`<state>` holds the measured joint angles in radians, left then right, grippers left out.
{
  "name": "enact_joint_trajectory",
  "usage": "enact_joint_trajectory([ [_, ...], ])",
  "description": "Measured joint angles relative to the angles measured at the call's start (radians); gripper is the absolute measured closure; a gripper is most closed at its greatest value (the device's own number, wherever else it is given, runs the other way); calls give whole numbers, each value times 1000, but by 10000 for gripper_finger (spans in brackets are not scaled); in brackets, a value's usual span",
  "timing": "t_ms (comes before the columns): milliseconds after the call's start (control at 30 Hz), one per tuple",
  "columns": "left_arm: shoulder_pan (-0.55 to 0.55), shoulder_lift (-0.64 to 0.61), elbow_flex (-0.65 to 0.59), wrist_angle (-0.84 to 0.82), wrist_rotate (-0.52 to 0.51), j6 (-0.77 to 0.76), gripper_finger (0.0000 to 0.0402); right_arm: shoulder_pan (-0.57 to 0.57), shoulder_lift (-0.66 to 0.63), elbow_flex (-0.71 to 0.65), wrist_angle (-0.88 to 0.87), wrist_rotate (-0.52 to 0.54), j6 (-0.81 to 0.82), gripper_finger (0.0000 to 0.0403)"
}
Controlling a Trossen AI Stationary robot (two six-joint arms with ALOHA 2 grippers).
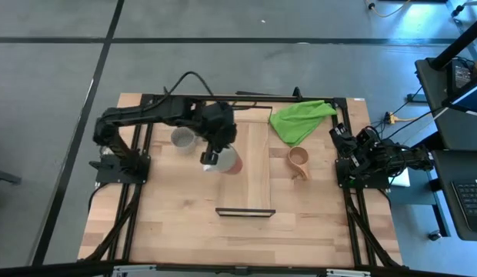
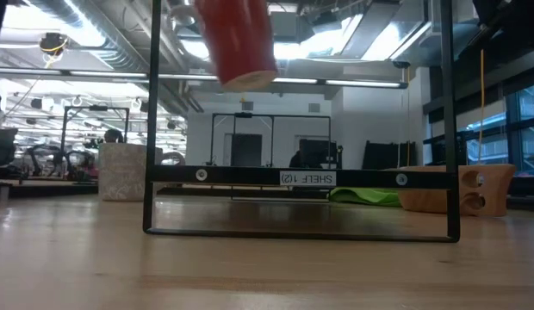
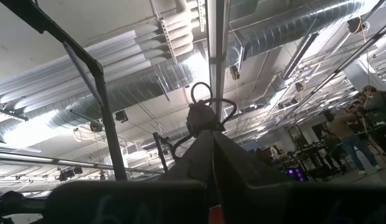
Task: Stack small to large cups/mugs on shelf
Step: Put the orange mug on the shelf
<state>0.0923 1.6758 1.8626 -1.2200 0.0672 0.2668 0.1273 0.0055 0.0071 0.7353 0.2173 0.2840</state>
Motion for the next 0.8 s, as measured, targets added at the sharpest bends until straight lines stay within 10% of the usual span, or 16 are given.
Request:
enact_joint_trajectory([
  [800,-142,164,53,61,98,-48,390,0,0,0,-5,0,0,386],
])
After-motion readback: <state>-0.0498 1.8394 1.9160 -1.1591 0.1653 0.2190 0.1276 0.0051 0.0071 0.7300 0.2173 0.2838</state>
